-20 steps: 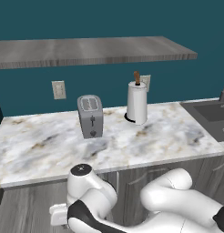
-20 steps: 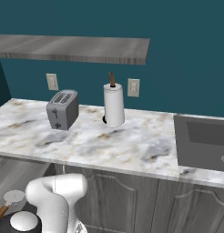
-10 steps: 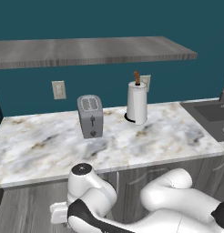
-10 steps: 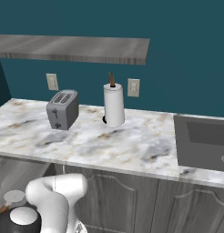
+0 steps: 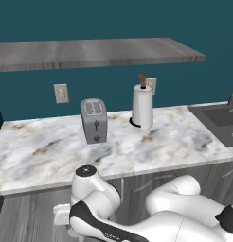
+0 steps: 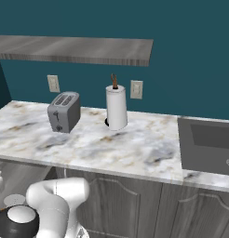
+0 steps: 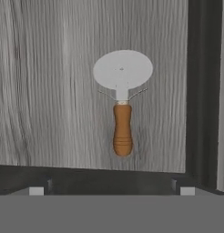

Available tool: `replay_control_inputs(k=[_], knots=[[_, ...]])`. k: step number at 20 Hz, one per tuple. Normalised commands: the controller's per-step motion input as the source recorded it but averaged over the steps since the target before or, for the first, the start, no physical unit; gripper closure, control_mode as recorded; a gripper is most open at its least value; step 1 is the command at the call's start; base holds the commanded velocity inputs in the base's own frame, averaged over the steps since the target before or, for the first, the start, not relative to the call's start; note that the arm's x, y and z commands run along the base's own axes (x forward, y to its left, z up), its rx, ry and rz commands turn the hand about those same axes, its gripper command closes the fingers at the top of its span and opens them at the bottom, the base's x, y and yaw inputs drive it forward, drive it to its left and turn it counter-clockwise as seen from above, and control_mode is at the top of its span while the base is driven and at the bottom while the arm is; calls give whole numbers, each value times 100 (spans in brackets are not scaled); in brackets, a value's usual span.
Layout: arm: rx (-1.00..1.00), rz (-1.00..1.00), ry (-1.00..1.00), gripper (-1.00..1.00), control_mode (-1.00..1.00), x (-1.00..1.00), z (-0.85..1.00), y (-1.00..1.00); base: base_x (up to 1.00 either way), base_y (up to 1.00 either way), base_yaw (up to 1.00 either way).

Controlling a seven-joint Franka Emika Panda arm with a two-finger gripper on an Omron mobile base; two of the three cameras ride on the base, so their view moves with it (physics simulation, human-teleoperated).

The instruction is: Take the pizza cutter from the drawer on the left and place it on the dining counter for cutting.

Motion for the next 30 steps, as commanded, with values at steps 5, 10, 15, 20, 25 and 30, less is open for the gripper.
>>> replay_control_inputs(k=[5,10,15,20,25,30], knots=[[-3,-7,0,-100,-100,25,-6,3,0,0,0],[-9,-3,0,-100,-100,13,-23,0,0,0,0],[-13,0,0,-100,-100,0,-34,3,0,0,0],[-4,0,0,-100,-100,0,-29,0,0,0,0],[0,0,0,-100,-100,0,-27,-2,0,0,0],[0,0,0,-100,-100,0,-35,-1,0,0,0]])
